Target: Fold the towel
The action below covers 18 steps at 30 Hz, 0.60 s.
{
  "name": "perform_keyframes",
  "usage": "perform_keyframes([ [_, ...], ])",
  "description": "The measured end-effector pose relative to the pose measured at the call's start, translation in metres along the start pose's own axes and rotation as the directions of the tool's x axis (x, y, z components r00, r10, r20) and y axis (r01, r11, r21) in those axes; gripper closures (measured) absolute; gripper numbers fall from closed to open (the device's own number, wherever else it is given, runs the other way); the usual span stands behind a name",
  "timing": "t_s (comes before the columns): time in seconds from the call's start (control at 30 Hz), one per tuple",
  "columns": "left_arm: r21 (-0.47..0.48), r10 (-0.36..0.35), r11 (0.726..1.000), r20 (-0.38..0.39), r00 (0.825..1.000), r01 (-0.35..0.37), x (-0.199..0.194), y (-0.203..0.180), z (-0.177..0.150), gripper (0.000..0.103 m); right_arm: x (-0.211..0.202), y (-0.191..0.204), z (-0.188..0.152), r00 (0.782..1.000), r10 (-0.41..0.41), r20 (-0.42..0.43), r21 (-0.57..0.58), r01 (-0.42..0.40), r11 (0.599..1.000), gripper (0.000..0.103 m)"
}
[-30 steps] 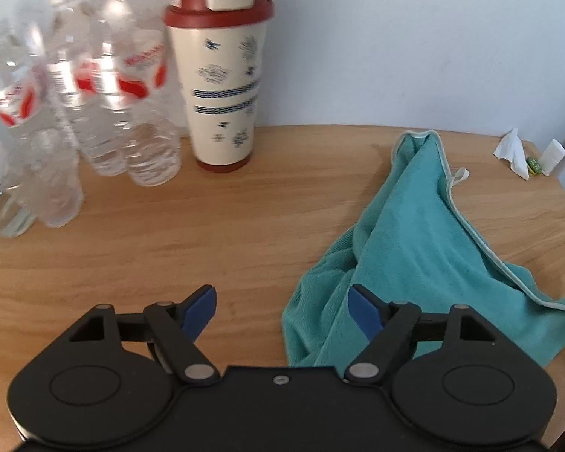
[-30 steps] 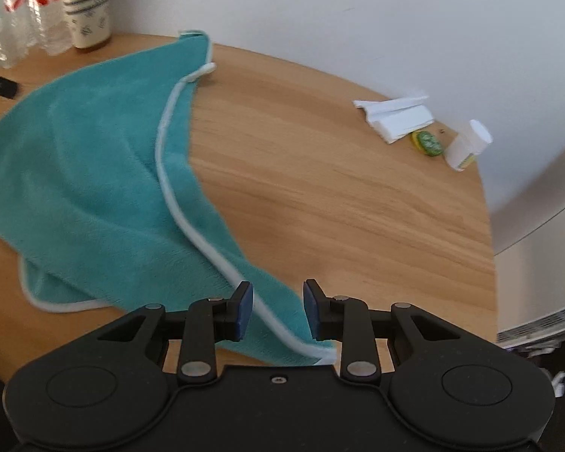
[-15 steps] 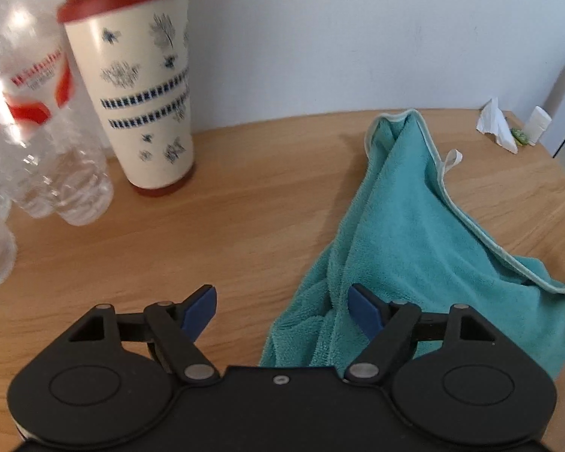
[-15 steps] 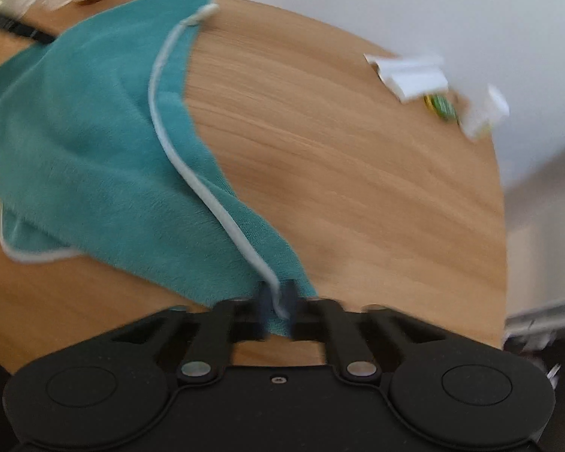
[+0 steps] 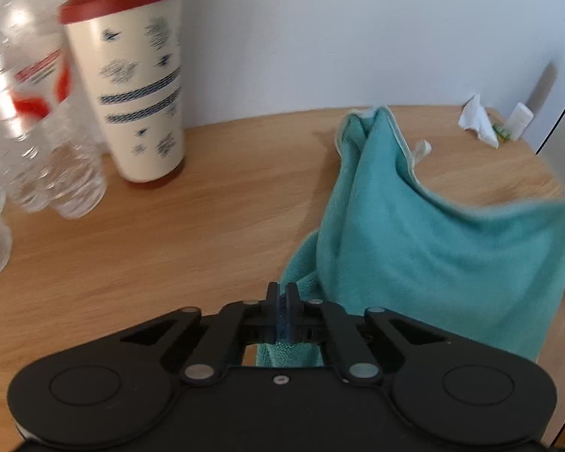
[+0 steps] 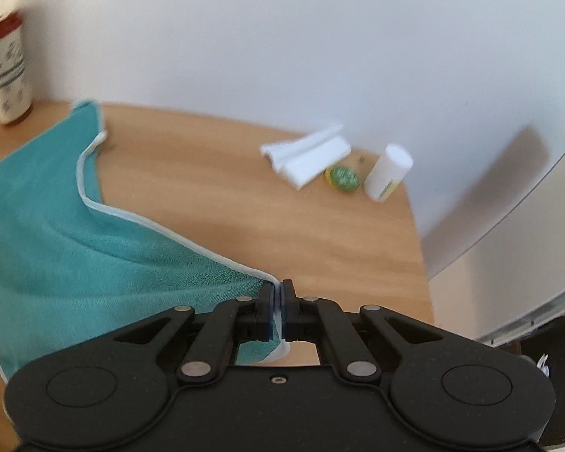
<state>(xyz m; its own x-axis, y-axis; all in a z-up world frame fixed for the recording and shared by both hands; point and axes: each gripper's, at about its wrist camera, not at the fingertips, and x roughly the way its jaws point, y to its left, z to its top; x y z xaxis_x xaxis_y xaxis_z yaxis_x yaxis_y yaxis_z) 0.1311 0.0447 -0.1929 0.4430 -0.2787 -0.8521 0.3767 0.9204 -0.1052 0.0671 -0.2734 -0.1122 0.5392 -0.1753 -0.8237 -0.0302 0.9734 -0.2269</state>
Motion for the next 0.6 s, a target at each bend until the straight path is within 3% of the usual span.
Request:
perform_keyframes([
  [0.17, -0.034, 0.0, 0.999, -0.008, 1.0, -0.001, -0.016, -0.003, -0.019, 0.101, 0.028, 0.006, 0.022, 0.999, -0.046, 0.028, -0.058, 0.048, 0.997, 0.1],
  [0.6, -0.083, 0.002, 0.997, -0.057, 0.998, -0.006, -0.048, -0.017, -0.062, 0.101, 0.111, 0.057, 0.081, 0.997, 0.034, 0.071, -0.136, -0.024, 0.99, 0.1],
])
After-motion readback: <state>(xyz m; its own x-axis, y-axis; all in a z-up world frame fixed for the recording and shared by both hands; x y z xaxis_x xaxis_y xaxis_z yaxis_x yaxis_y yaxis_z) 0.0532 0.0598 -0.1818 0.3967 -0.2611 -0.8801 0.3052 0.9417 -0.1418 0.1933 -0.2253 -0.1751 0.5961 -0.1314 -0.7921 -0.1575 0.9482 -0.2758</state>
